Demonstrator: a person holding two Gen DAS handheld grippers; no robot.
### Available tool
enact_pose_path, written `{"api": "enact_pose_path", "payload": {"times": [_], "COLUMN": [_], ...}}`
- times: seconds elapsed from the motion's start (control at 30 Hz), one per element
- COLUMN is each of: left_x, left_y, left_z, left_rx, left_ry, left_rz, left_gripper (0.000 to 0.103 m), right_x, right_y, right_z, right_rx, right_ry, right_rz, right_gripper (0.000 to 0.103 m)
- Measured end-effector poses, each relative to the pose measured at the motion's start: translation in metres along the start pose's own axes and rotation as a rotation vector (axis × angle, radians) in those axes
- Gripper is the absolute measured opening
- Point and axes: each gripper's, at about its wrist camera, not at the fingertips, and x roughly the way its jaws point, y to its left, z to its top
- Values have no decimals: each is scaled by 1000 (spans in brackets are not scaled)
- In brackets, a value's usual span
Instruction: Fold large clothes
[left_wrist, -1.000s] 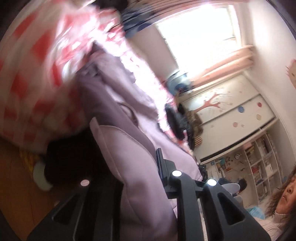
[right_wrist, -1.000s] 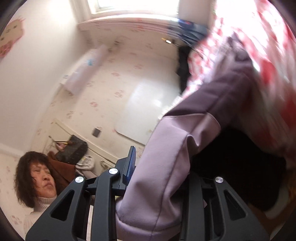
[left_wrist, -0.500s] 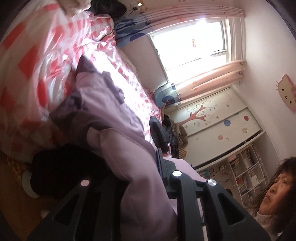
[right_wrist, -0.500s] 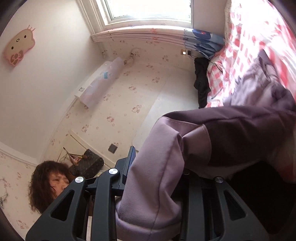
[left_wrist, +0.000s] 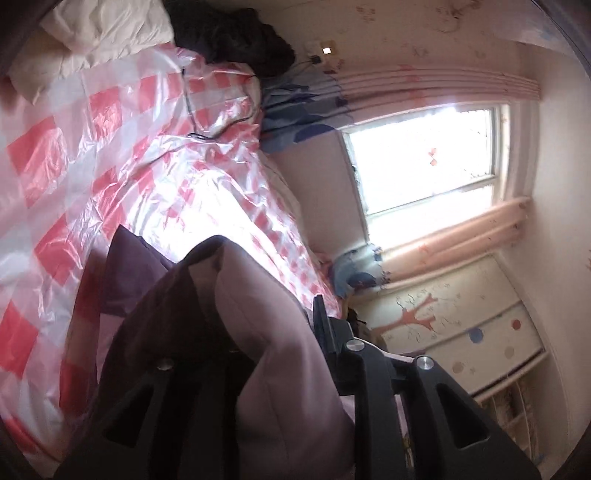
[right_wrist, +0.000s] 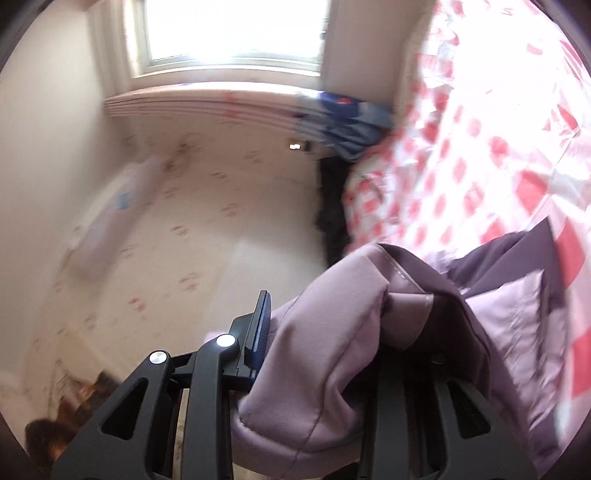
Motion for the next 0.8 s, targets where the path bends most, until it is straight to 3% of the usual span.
{"api": "enact_pose_path", "payload": {"times": [0.13, 0.2, 0.3, 0.37, 0.4, 0.43, 0.47, 0.5, 0.53, 0.6, 0.67, 0.73, 0.8], "left_x": [67, 89, 91, 88, 85, 80, 74, 67, 59, 45, 39, 50, 76], "left_y": [69, 99, 109, 105, 100, 94, 87, 79, 70, 42, 8, -25, -43], "left_z": [14, 12, 12, 17, 21, 24, 28, 30, 32, 32, 23, -1, -28], "left_rx": [-142, -169, -176, -193, -211, -233, -257, -282, -287, -203, -48, 161, 326], "left_ry": [-1, 16, 23, 35, 36, 29, 15, -10, -42, -90, -98, -37, 57], "left_rz": [180, 257, 244, 224, 201, 168, 129, 80, 47, 54, 93, 147, 222], "left_gripper": [43, 43, 46, 56, 60, 71, 83, 89, 95, 95, 95, 95, 96], "right_x": [44, 54, 54, 54, 52, 51, 50, 51, 48, 51, 70, 101, 134], "right_y": [-92, -128, -131, -123, -118, -109, -96, -82, -69, -33, -2, 19, 21], "right_z": [19, 17, 18, 22, 24, 26, 27, 29, 27, 14, -9, -38, -61], "right_rx": [182, 251, 259, 262, 269, 260, 224, 183, 144, 16, -183, -428, -621], "right_ry": [7, 21, 18, 34, 28, 18, 9, 1, -1, 44, 123, 201, 270], "right_rz": [-226, -265, -221, -196, -172, -155, -149, -138, -137, -203, -372, -609, -782], "right_gripper": [31, 31, 37, 52, 68, 81, 86, 95, 96, 96, 96, 96, 96]}}
